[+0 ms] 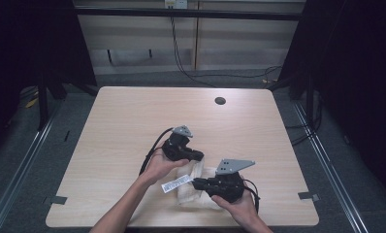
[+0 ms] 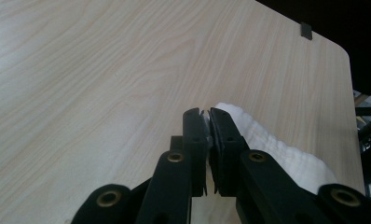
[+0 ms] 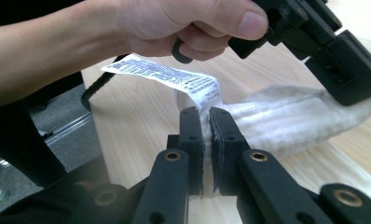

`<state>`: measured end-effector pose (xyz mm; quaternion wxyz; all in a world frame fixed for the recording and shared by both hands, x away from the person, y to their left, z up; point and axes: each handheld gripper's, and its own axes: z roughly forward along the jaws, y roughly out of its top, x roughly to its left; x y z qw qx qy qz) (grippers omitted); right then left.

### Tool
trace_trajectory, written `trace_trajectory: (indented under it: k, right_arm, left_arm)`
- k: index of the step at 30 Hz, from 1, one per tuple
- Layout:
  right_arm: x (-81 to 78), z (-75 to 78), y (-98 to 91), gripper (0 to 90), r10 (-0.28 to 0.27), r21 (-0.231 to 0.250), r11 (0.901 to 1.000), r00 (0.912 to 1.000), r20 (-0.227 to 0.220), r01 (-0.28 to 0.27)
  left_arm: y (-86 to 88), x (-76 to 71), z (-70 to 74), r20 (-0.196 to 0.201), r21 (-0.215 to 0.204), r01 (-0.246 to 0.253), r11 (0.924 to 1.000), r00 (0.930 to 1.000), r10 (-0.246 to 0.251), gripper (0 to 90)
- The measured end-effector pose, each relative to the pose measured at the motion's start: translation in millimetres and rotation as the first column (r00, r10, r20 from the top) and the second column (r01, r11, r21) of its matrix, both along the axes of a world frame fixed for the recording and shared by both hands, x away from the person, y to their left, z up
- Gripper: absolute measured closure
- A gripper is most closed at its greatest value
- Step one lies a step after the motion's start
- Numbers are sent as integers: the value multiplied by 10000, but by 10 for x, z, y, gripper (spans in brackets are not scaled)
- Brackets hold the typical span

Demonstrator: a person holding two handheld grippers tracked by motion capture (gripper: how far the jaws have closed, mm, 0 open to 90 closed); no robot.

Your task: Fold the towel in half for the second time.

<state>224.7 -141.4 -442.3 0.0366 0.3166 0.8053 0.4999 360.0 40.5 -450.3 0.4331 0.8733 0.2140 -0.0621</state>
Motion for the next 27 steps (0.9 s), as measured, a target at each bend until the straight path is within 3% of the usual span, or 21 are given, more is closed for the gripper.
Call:
trace_trajectory:
  k: [7,13,18,21,25,27]
  right_arm:
    - [-31,-92,-145,841,-173,-339,9993,9997,-191,166]
    - [-37,-183,-193,839,-157,-644,9978,9991,-393,132]
    - [-29,-328,-246,829,-380,-983,9947,9969,-685,312]
    - [-37,-379,-264,818,-457,-1256,9914,9960,-772,358]
    - [-55,-409,-291,772,-560,-1419,9889,9955,-765,447]
    - [-53,-427,-299,697,-771,-1606,9850,9934,-848,628]
  left_arm:
    - [-180,-22,-87,-50,270,94,9996,9999,-93,857]
    - [-297,-17,-171,-257,243,234,9994,9994,-228,856]
    - [-373,-5,-300,-420,711,174,9973,9990,-145,853]
    - [-399,-6,-360,-601,533,385,9978,9976,-353,851]
    - [-409,-14,-392,-624,673,358,9971,9975,-316,846]
    - [-420,-15,-405,-682,700,503,9963,9966,-455,842]
